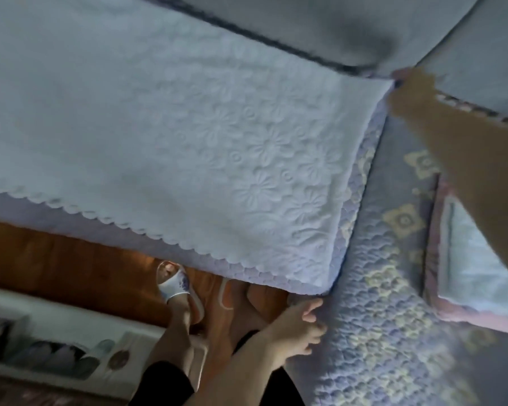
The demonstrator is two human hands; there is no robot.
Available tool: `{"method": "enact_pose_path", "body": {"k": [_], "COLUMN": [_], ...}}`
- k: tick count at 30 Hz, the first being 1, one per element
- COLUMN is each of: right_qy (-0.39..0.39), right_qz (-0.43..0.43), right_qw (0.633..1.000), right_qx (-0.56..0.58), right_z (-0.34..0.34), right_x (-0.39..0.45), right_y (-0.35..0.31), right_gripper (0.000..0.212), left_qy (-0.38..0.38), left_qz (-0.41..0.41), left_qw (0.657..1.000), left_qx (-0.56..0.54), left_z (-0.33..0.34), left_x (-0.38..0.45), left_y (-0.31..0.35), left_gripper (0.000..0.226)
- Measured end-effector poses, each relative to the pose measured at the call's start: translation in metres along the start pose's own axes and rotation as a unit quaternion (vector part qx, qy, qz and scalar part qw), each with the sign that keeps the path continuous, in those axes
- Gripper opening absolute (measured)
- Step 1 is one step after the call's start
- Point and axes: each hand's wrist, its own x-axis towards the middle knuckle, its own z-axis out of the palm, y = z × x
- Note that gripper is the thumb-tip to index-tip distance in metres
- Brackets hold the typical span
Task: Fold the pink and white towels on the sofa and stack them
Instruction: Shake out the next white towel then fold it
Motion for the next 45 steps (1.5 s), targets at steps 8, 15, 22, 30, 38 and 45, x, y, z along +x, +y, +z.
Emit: {"method": "enact_pose_path", "body": {"k": [8,15,22,30,38,45], "right_qy": [-0.118,-0.201,-0.269,-0.171,-0.017,0.003], "right_qz": [-0.042,0.005,-0.018,-0.252,-0.297,-0.372], "right_qw": [0.992,0.966,0.932,0.95,0.951,0.928], "right_qx": [-0.014,0.165,0.24,0.065,-0.091,-0.039], "right_z": [0.115,0.188,0.302,0.459,0.521,0.512], "right_x": [-0.196,-0.293,-0.37,-0.441,-0.433,-0.431], "right_y": [-0.044,-0.208,-0.439,-0.631,-0.676,-0.651], "right_gripper": [0.06,0.04,0.017,0.034,0.05,0.055], "left_qy": [0.355,0.507,0.538,0.551,0.474,0.433], "left_qz": [0.042,0.129,0.163,0.208,0.201,0.224], "left_qw": [0.934,0.849,0.827,0.794,0.808,0.837], "left_qx": [0.026,-0.078,0.005,0.147,0.287,0.247], "left_z": [-0.201,-0.358,-0.561,-0.725,-0.768,-0.778], "left_x": [-0.139,-0.31,-0.417,-0.41,-0.391,-0.403], "left_y": [-0.005,0.013,0.046,0.113,0.111,0.107], "left_gripper": [0.009,0.009,0.015,0.016,0.006,0.01]}}
